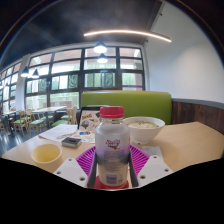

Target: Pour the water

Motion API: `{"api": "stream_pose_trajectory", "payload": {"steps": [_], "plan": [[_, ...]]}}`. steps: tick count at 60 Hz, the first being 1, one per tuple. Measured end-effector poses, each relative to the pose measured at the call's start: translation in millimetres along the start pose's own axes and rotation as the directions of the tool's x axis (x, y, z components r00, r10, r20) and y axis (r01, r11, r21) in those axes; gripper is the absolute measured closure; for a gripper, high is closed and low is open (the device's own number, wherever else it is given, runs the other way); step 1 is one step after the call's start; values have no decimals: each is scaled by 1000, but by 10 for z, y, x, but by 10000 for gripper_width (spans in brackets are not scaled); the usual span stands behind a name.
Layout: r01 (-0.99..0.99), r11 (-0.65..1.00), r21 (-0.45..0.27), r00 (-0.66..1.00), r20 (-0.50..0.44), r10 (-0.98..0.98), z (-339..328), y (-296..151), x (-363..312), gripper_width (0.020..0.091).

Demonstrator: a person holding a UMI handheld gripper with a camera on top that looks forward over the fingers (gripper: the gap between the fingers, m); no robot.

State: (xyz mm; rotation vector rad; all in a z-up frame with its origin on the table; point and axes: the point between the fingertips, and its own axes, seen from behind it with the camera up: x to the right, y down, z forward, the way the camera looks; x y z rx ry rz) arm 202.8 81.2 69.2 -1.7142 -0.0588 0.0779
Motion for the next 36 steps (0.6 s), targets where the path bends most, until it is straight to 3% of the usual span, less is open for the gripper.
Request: {"api": "stream_pose_trajectory", "payload": {"steps": [7, 14, 19, 36], "plan": [[-8, 1000, 28, 1000, 10, 7, -53, -67, 12, 517], [8, 1000, 4, 1000, -23, -8, -121, -5, 61, 260], [40, 999, -21, 997, -60, -41, -318, 13, 101, 268], [11, 1000, 25, 997, -71, -9, -1635, -295, -234, 277]]}}
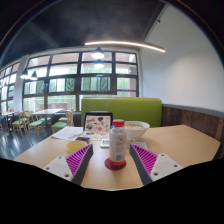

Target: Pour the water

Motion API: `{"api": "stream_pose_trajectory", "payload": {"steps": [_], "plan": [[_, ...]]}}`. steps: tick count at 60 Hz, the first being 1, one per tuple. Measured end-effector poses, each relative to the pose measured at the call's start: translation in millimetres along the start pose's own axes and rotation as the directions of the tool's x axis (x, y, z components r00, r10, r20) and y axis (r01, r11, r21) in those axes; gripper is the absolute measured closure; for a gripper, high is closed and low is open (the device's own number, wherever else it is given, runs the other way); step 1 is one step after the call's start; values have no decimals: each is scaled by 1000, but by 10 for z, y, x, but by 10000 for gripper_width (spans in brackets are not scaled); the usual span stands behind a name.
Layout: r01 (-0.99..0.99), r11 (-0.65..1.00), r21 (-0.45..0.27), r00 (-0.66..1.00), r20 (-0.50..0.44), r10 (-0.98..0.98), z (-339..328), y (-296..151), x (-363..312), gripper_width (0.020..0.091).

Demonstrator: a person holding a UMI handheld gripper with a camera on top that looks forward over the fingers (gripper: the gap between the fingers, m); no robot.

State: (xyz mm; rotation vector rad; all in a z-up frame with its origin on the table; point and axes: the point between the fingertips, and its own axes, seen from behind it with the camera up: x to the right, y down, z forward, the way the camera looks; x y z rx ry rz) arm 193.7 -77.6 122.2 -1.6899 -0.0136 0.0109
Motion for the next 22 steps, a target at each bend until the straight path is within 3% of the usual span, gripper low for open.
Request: {"api": "stream_pose_trajectory", "payload": {"steps": [13, 22], "plan": [[-40, 996, 83, 999, 6, 40, -1282, -154, -387, 276], [-90, 992, 94, 995, 53, 85, -1799, -20, -624, 276]]}}
